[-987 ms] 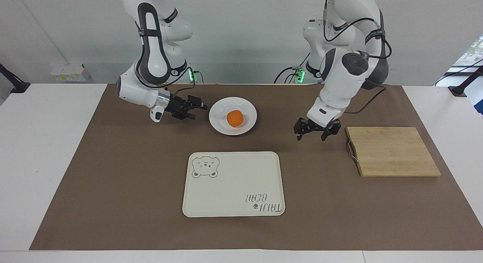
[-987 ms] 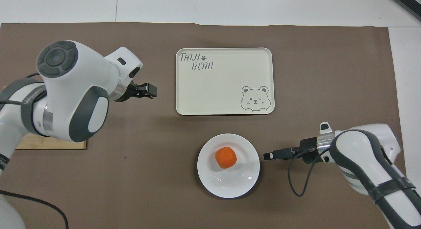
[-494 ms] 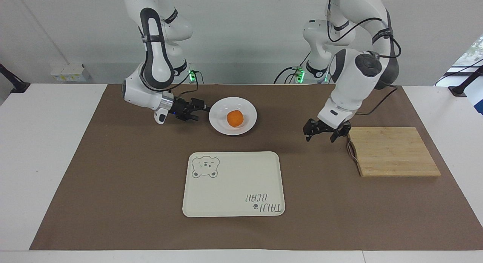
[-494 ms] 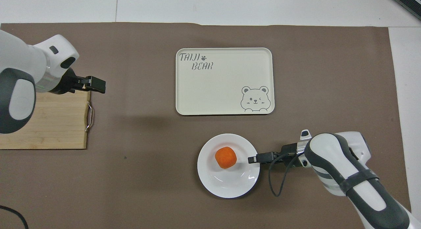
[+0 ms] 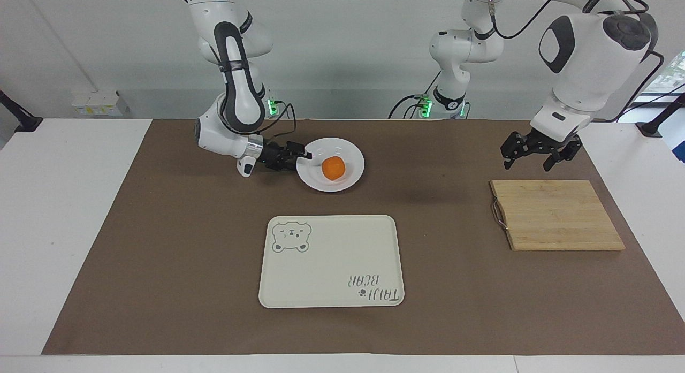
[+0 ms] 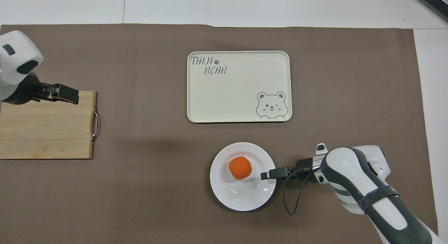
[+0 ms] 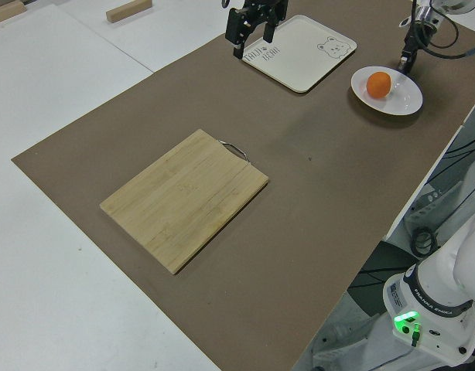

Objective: Place orange and plate with both arms
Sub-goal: 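Release the orange onto the plate while the right gripper reaches the plate rim, then push the white plate with the right gripper onto the bear tray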

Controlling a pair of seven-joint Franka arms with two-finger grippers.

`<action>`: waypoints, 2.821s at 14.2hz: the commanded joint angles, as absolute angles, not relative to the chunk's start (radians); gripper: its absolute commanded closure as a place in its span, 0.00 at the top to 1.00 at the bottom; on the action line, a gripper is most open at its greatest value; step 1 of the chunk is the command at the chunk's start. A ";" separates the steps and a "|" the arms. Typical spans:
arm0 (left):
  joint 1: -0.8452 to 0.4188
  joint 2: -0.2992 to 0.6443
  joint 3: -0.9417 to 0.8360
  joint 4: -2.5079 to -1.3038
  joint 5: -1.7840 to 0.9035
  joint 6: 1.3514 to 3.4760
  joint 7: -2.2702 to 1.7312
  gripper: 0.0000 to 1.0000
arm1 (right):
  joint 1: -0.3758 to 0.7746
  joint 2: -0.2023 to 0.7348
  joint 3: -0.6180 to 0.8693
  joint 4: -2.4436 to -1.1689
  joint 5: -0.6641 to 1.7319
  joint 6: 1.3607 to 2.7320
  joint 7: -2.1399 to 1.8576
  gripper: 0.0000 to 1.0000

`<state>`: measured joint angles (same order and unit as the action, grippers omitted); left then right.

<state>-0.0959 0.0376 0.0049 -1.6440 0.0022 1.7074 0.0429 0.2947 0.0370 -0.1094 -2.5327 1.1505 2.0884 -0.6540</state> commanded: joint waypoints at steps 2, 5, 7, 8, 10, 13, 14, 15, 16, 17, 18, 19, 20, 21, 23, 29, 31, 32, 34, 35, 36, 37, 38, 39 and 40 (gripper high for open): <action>-0.072 0.008 0.002 -1.605 0.011 1.623 0.061 1.00 | 0.331 0.008 -0.109 -2.562 1.187 2.138 -0.638 1.00; -0.071 -0.002 -0.005 -1.609 0.014 1.627 0.058 1.00 | 0.371 0.009 -0.109 -2.563 1.229 2.184 -0.627 1.00; -0.071 -0.003 -0.005 -1.609 0.014 1.623 0.057 1.00 | 0.374 0.011 -0.110 -2.565 1.229 2.191 -0.627 0.64; -0.071 -0.003 -0.005 -1.609 0.014 1.623 0.057 1.00 | 0.374 0.011 -0.110 -2.565 1.229 2.192 -0.627 0.42; -0.071 -0.002 -0.005 -1.609 0.014 1.623 0.057 1.00 | 0.374 0.014 -0.110 -2.565 1.229 2.194 -0.627 0.17; -0.071 -0.002 -0.005 -1.609 0.014 1.623 0.057 1.00 | 0.374 0.017 -0.110 -2.563 1.229 2.195 -0.627 0.00; -0.071 -0.002 -0.005 -1.609 0.014 1.623 0.057 1.00 | 0.374 0.018 -0.110 -2.560 1.229 2.195 -0.627 0.00; -0.071 -0.002 -0.005 -1.609 0.014 1.623 0.057 1.00 | 0.373 0.021 -0.110 -2.557 1.229 2.195 -0.635 0.00; -0.071 -0.002 -0.003 -1.609 0.014 1.623 0.057 1.00 | 0.373 0.025 -0.112 -2.554 1.227 2.195 -0.644 0.00; -0.071 -0.002 -0.005 -1.609 0.014 1.623 0.057 1.00 | 0.371 0.028 -0.110 -2.546 1.227 2.195 -0.659 0.00; -0.071 -0.002 -0.005 -1.609 0.014 1.623 0.057 1.00 | 0.368 0.031 -0.110 -2.540 1.227 2.191 -0.670 0.00; -0.071 -0.002 -0.005 -1.609 0.014 1.623 0.057 1.00 | 0.362 0.034 -0.110 -2.530 1.227 2.183 -0.684 0.00; -0.071 -0.002 -0.005 -1.609 0.014 1.623 0.057 1.00 | 0.357 0.040 -0.110 -2.517 1.227 2.174 -0.698 0.00; -0.071 -0.002 -0.005 -1.609 0.014 1.623 0.057 1.00 | 0.354 0.044 -0.110 -2.505 1.227 2.162 -0.699 0.00; -0.071 -0.002 -0.005 -1.609 0.014 1.623 0.057 1.00 | 0.338 0.051 -0.112 -2.487 1.229 2.126 -0.701 0.00; -0.071 -0.002 -0.005 -1.609 0.014 1.623 0.057 1.00 | 0.259 0.100 -0.113 -2.384 1.226 2.028 -0.707 0.00; -0.071 -0.003 -0.005 -1.609 0.014 1.623 0.057 1.00 | 0.239 0.136 -0.114 -2.320 1.213 2.026 -0.701 0.00; -0.071 -0.003 -0.005 -1.609 0.014 1.623 0.057 1.00 | 0.235 0.161 -0.115 -2.277 1.209 2.023 -0.693 0.00; -0.071 -0.002 -0.005 -1.609 0.014 1.623 0.057 1.00 | 0.216 0.199 -0.118 -2.205 1.197 2.008 -0.640 0.00; -0.071 -0.002 -0.005 -1.609 0.014 1.623 0.057 1.00 | 0.210 0.221 -0.118 -2.165 1.178 2.008 -0.612 0.00; -0.071 -0.002 -0.005 -1.609 0.014 1.623 0.057 1.00 | 0.209 0.245 -0.118 -2.123 1.157 2.008 -0.582 0.00; -0.071 -0.002 -0.005 -1.609 0.014 1.623 0.057 1.00 | 0.207 0.265 -0.118 -2.077 1.146 2.008 -0.548 0.00; -0.071 -0.002 -0.005 -1.609 0.014 1.623 0.057 1.00 | 0.207 0.284 -0.118 -2.034 1.141 2.008 -0.514 0.00; -0.071 -0.002 -0.005 -1.609 0.014 1.623 0.057 1.00 | 0.207 0.300 -0.118 -1.992 1.128 2.008 -0.487 0.00; -0.071 -0.002 -0.005 -1.609 0.014 1.623 0.057 1.00 | 0.207 0.325 -0.118 -1.949 1.109 2.009 -0.451 0.00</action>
<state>-0.0829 0.0015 0.0049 -1.6213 0.0022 1.6435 0.0486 0.2156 0.2657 -0.1185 -2.0642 1.1506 2.0437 -0.5284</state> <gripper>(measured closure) 0.000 0.947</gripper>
